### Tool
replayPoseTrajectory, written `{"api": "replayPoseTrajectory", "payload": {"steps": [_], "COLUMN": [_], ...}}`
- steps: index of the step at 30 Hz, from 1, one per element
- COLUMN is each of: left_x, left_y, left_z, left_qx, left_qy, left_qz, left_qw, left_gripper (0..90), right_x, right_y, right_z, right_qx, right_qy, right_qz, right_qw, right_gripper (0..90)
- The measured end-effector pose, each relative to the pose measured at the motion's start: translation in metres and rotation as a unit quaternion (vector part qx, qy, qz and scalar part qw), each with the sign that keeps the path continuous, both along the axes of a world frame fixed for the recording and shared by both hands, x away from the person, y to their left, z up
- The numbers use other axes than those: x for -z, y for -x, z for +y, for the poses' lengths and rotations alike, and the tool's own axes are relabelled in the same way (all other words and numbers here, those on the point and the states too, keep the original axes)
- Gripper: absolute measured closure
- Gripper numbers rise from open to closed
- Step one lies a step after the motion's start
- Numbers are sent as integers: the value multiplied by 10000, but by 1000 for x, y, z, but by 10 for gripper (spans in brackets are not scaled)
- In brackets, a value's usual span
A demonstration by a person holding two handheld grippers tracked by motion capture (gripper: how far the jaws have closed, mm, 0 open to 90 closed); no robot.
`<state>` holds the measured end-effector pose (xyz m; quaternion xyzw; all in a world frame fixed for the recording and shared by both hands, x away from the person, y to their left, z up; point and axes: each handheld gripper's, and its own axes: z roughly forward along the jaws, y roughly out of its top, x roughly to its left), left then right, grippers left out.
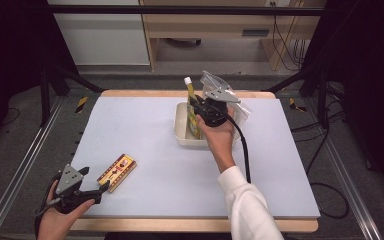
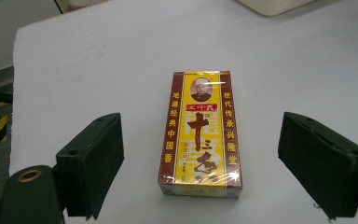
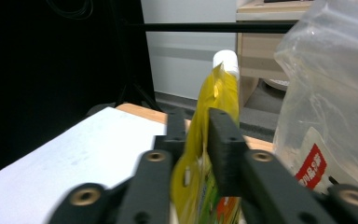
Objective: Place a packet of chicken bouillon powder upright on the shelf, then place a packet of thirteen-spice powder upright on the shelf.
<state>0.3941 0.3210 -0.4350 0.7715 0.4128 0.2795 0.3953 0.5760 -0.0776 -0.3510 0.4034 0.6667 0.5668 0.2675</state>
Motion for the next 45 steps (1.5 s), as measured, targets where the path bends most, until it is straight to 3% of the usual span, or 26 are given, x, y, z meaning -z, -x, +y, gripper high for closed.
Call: {"api": "replayPoseTrajectory", "payload": {"steps": [1,2,4,7,8,10,17,19,21,24,27,28,29,30,33,35,36,39,41,43,45], "left_x": [0,0,0,0,0,0,-2,-3,-4,-5,-9,-15,-15,-18,-23,-24,-25,-24,-23,-20,-16], "left_y": [0,0,0,-1,-1,-3,-4,-4,-4,-7,-14,-21,-21,-27,-39,-48,-50,-59,-64,-67,-71], "left_z": [0,0,-1,-3,-4,-6,-10,-10,-11,-14,-18,-21,-21,-23,-29,-34,-36,-41,-44,-46,-47], "left_qx": [4,4,1,32,64,116,176,193,184,232,247,277,277,291,293,321,354,384,470,478,500], "left_qy": [-10,-10,-16,-43,-67,-78,-132,-140,-126,-184,-357,-556,-556,-711,-1008,-1272,-1304,-1453,-1610,-1741,-1878], "left_qz": [6,6,-3,30,55,98,226,257,259,320,490,689,689,871,1296,1578,1689,1975,2226,2313,2455], "left_qw": [10000,10000,10000,10000,9999,9999,9995,9994,9994,9991,9979,9957,9957,9932,9860,9787,9763,9687,9604,9560,9497], "left_gripper": [137,136,132,128,127,119,82,73,70,70,76,76,80,85,97,102,103,102,98,98,98], "right_x": [-4,-4,-10,-11,-11,-11,1,9,27,40,61,66,66,73,76,78,81,84,86,88,92], "right_y": [6,6,16,26,38,46,70,77,85,92,106,109,109,116,120,124,127,129,130,130,129], "right_z": [0,0,-3,-5,-10,-13,-28,-32,-36,-38,-42,-43,-43,-44,-44,-43,-45,-47,-51,-55,-56], "right_qx": [-25,-25,-78,-57,-73,-26,-186,-315,-418,-497,-648,-666,-666,-703,-726,-759,-768,-770,-753,-697,-700], "right_qy": [63,63,311,410,539,632,737,824,1134,1125,1147,1119,1119,1090,1139,1196,1189,1201,1219,1246,1287], "right_qz": [1,1,152,94,13,51,162,265,391,573,830,870,870,913,1023,1084,1116,1170,1279,1311,1373], "right_qw": [10000,10000,9994,9991,9985,9980,9970,9957,9919,9907,9878,9877,9877,9873,9855,9840,9836,9828,9814,9810,9796], "right_gripper": [567,567,425,380,320,267,162,131,108,114,117,117,117,120,120,120,120,125,132,140,140]}}
